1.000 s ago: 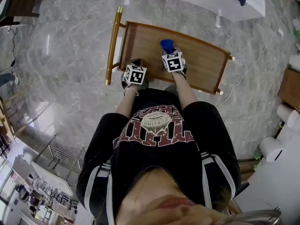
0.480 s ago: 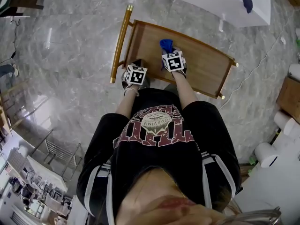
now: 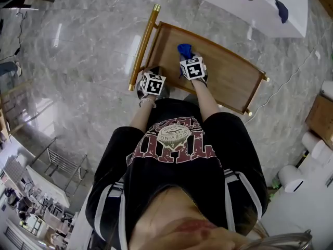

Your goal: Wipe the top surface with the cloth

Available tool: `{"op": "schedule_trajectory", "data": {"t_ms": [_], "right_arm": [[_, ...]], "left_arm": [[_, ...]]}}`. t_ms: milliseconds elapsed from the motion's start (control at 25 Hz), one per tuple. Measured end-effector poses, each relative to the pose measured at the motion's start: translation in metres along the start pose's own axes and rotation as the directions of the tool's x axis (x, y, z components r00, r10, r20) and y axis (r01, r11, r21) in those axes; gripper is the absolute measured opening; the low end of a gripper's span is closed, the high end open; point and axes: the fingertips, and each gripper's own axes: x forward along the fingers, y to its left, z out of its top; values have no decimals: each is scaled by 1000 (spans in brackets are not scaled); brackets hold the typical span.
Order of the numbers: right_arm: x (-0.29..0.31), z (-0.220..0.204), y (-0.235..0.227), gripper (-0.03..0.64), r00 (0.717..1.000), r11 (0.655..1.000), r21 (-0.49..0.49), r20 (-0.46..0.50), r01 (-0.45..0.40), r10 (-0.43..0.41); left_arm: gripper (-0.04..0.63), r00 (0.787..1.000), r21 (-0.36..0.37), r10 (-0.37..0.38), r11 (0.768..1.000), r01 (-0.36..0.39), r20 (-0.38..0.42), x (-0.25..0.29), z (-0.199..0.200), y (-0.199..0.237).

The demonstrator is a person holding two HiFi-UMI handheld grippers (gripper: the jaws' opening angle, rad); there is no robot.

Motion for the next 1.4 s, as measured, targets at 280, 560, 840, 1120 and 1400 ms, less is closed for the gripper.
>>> {"op": "schedule_trajectory", "data": {"t_ms": [280,560,840,1120,1400], "right_arm": [[12,11,20,55,999,999,-24,-8,-31,31],[26,22,44,55,997,995,-67,-16,-76,75],[36,30,62,55,993,988,-102,-24,-120,118],[47,36,85,55,985,973,-151,-38,-173,169],[56,41,109,55,978,950,-232,-54,-209,202]], "left_arm": [[46,1000,-15,-8,1000,8,10,-6,-1,6],[46,1000,-23,-22,999,23,22,-9,0,3],[46,999,-69,-9,998,12,36,-10,1,4],[46,999,-123,3,992,2,41,-17,-7,8],[46,999,-175,33,984,-25,41,-26,-21,16]]}}
